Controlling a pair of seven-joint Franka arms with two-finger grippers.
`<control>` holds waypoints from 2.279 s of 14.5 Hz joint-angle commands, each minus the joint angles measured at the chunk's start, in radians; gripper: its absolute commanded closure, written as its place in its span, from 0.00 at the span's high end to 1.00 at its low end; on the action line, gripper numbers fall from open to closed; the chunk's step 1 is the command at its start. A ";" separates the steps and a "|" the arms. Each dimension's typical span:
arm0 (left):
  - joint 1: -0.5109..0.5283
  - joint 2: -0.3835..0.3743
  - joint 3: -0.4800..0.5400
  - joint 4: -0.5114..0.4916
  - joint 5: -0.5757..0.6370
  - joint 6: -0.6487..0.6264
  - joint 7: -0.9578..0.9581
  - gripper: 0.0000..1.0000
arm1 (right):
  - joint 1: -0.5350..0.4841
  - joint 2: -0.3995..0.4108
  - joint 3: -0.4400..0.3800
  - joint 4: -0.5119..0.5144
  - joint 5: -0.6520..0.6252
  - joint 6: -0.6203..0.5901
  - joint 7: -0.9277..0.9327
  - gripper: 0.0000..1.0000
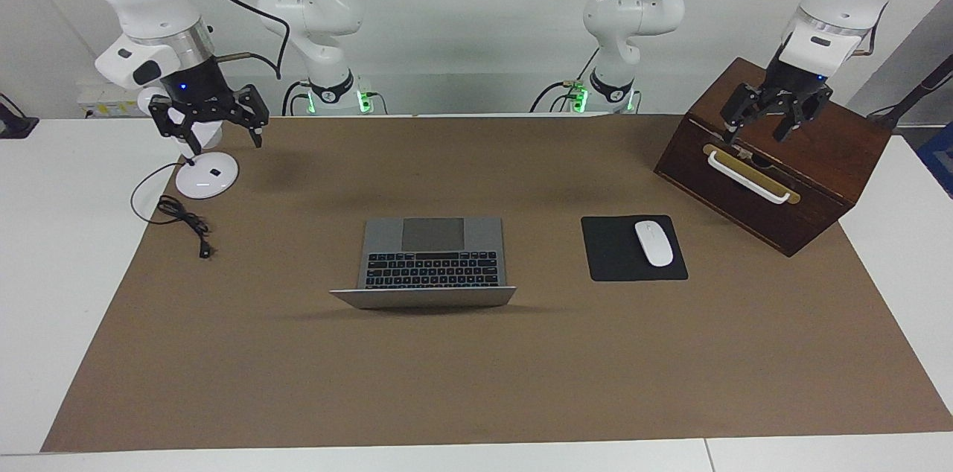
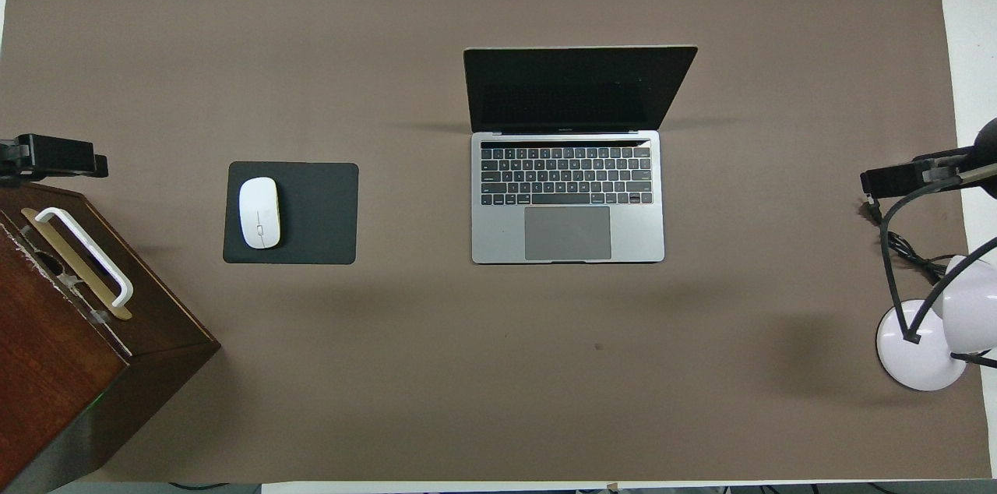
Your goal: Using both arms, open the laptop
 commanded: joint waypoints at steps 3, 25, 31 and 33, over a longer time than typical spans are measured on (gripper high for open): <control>0.011 0.018 -0.010 0.026 0.019 -0.031 -0.015 1.00 | 0.011 0.071 0.001 0.153 -0.031 -0.100 -0.037 1.00; 0.013 0.018 -0.008 0.049 0.027 -0.108 -0.015 1.00 | 0.011 0.066 0.001 0.144 -0.051 -0.094 0.213 1.00; 0.010 0.020 -0.010 0.057 0.058 -0.114 -0.012 1.00 | 0.010 0.065 -0.001 0.143 -0.034 -0.091 0.223 1.00; 0.008 0.020 -0.010 0.057 0.058 -0.114 -0.012 1.00 | 0.010 0.065 -0.001 0.143 -0.034 -0.092 0.226 1.00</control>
